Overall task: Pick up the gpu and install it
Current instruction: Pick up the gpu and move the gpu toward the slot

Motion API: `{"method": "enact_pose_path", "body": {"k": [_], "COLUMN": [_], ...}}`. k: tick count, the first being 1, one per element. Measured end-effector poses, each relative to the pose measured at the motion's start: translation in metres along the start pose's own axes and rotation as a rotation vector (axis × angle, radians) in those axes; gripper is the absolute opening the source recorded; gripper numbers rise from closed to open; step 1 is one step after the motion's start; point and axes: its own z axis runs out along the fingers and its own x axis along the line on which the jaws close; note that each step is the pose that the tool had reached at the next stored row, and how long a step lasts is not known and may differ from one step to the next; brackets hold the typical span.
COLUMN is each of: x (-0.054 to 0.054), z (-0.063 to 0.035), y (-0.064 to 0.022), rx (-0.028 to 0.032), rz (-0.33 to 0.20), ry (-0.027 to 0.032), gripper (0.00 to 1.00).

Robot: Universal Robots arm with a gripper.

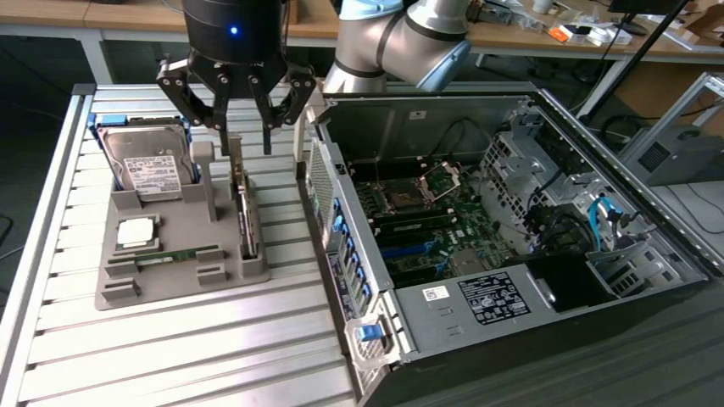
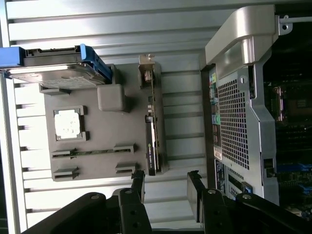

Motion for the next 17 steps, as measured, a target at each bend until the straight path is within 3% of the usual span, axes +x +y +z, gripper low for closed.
{"method": "enact_pose_path", "body": {"k": [17], "x": [0.0001], "z": [0.0050], "y": [-0.0013], "rx": [0.0000], "rz": [0.000], "ry": [0.0000], "gripper": [0.48]}}
